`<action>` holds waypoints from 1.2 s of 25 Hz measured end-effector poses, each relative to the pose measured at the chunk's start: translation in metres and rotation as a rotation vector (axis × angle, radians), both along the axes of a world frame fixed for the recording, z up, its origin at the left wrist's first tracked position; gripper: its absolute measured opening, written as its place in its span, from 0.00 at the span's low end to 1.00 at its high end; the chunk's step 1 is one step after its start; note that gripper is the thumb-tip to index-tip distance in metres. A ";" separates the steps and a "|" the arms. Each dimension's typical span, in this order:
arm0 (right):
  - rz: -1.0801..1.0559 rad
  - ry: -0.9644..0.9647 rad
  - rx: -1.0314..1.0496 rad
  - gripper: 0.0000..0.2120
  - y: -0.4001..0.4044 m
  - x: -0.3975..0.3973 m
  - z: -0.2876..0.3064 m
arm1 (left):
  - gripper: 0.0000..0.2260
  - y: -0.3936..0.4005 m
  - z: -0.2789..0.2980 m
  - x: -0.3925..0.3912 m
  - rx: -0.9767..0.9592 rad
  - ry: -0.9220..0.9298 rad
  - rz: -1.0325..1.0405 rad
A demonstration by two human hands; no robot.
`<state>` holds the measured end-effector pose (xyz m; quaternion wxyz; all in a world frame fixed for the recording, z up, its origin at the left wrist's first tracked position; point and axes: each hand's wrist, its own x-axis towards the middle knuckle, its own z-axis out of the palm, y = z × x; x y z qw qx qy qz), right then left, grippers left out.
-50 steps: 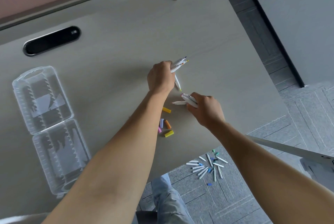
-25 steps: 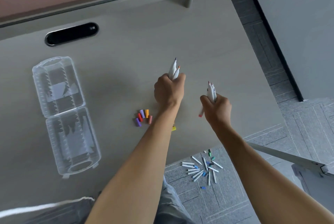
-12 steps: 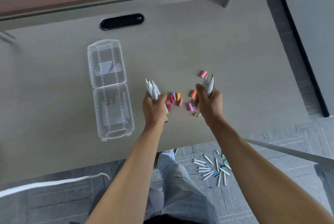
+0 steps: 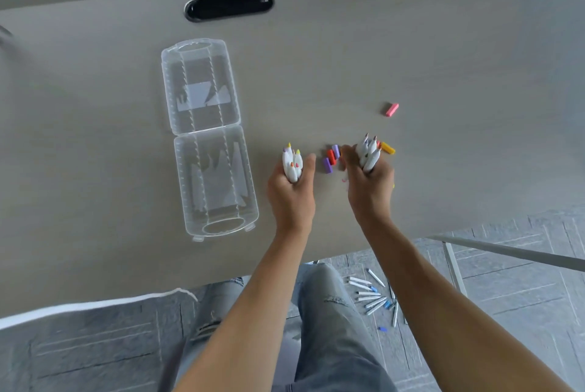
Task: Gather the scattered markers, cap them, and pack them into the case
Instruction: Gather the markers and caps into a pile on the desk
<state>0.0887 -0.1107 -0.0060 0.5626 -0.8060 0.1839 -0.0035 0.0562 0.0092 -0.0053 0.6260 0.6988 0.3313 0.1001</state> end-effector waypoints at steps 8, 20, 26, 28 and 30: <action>-0.119 -0.241 -0.040 0.09 0.002 -0.016 -0.051 | 0.14 0.009 -0.052 -0.001 0.097 -0.271 -0.111; -0.102 -0.551 0.058 0.13 0.005 -0.028 -0.071 | 0.14 0.001 -0.062 -0.026 0.159 -0.513 -0.118; 0.019 -0.566 0.047 0.13 0.006 -0.064 -0.075 | 0.15 -0.002 -0.074 -0.070 0.177 -0.662 -0.263; 0.037 -0.532 0.058 0.15 0.008 -0.078 -0.070 | 0.14 -0.003 -0.071 -0.069 0.130 -0.646 -0.287; 0.026 -0.522 0.097 0.15 0.006 -0.089 -0.064 | 0.11 -0.002 -0.067 -0.068 0.115 -0.627 -0.265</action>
